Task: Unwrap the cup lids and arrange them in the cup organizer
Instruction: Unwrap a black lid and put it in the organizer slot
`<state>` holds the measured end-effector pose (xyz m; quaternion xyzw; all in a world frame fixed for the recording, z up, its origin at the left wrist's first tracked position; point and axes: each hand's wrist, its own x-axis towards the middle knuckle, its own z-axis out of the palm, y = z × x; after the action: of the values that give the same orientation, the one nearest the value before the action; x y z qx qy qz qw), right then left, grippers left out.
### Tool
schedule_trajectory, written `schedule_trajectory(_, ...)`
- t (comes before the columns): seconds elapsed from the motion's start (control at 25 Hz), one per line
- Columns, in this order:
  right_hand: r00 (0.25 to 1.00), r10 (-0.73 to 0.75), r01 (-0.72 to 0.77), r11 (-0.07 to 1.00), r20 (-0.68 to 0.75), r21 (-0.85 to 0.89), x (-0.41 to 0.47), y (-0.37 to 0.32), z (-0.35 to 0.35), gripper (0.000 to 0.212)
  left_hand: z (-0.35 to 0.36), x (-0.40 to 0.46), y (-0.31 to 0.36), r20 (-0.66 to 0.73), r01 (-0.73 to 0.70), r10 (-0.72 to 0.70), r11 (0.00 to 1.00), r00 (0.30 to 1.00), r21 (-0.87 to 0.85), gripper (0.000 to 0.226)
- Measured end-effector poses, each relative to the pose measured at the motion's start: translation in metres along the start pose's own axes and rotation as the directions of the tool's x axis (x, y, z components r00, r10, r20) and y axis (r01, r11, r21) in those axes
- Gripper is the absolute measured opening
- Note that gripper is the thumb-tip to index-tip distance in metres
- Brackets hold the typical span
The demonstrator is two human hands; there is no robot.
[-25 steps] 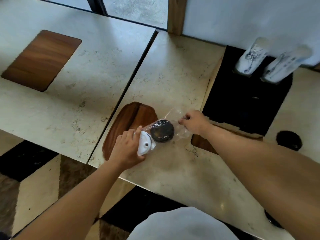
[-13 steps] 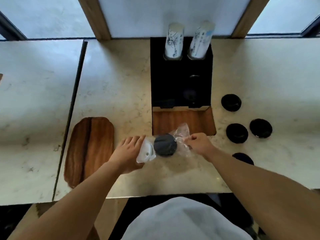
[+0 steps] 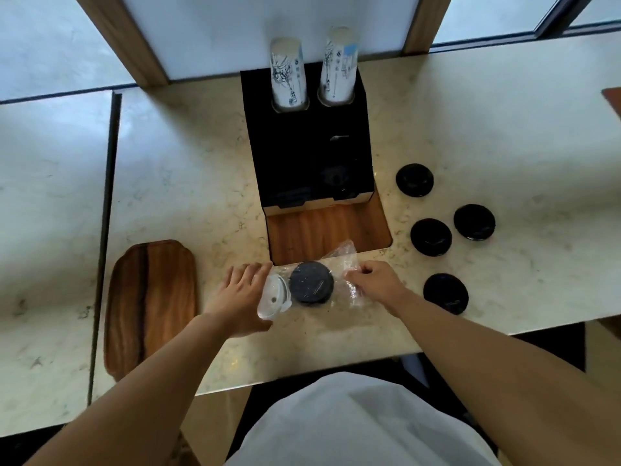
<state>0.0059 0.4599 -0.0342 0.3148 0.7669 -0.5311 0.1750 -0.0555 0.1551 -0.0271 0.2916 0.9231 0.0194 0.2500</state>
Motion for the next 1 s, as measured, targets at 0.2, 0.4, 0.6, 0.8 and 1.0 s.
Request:
schedule_trajectory(0.2, 0.999, 0.016, -0.017, 1.000, 0.043, 0.023, -0.003, 0.003, -0.010, 0.026, -0.005, -0.001, 0.006, -0.032, 0.015, -0.016, 0.999, 0.999, -0.043, 0.130)
schedule_trajectory(0.4, 0.995, 0.070, -0.060, 0.990, -0.073, 0.125, -0.002, 0.002, -0.019, 0.017, -0.020, 0.012, 0.022, -0.117, 0.005, -0.017, 0.995, 0.993, -0.095, 0.112)
schedule_trajectory(0.6, 0.974, -0.093, 0.071, 0.991, -0.206, -0.112, -0.012, -0.005, -0.025, 0.014, -0.029, 0.025, 0.048, -0.161, -0.094, 0.077, 0.990, 0.984, -0.102, 0.109)
schedule_trajectory(0.8, 0.898, -0.389, 0.285, 0.871, -0.208, -0.399, -0.029, -0.008, -0.016, 0.012, -0.022, 0.034, 0.077, -0.169, -0.187, 0.173, 0.980, 0.970, -0.074, 0.109)
schedule_trajectory(1.0, 0.904, -0.417, 0.304, 0.787, -0.098, -0.537, -0.040, -0.002, -0.001, 0.024, -0.017, 0.044, 0.099, -0.106, -0.160, 0.154, 0.986, 0.982, -0.055, 0.118)
